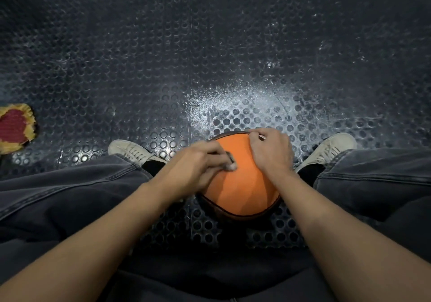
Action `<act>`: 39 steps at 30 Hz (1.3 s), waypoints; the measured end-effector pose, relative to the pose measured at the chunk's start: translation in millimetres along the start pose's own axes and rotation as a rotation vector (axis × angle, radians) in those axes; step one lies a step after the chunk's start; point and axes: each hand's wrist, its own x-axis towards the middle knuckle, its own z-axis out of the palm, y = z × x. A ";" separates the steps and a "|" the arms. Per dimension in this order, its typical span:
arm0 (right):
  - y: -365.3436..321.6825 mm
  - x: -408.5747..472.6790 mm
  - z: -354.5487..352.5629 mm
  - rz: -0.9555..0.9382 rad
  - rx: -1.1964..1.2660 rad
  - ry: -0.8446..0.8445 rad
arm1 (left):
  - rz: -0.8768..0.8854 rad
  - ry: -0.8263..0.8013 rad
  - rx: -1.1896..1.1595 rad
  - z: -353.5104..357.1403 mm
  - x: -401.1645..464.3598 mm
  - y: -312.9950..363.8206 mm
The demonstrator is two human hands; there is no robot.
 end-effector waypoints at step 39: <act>-7.0 8.7 -12.7 0.328 0.071 0.099 | -0.457 0.415 0.059 27.3 31.7 34.8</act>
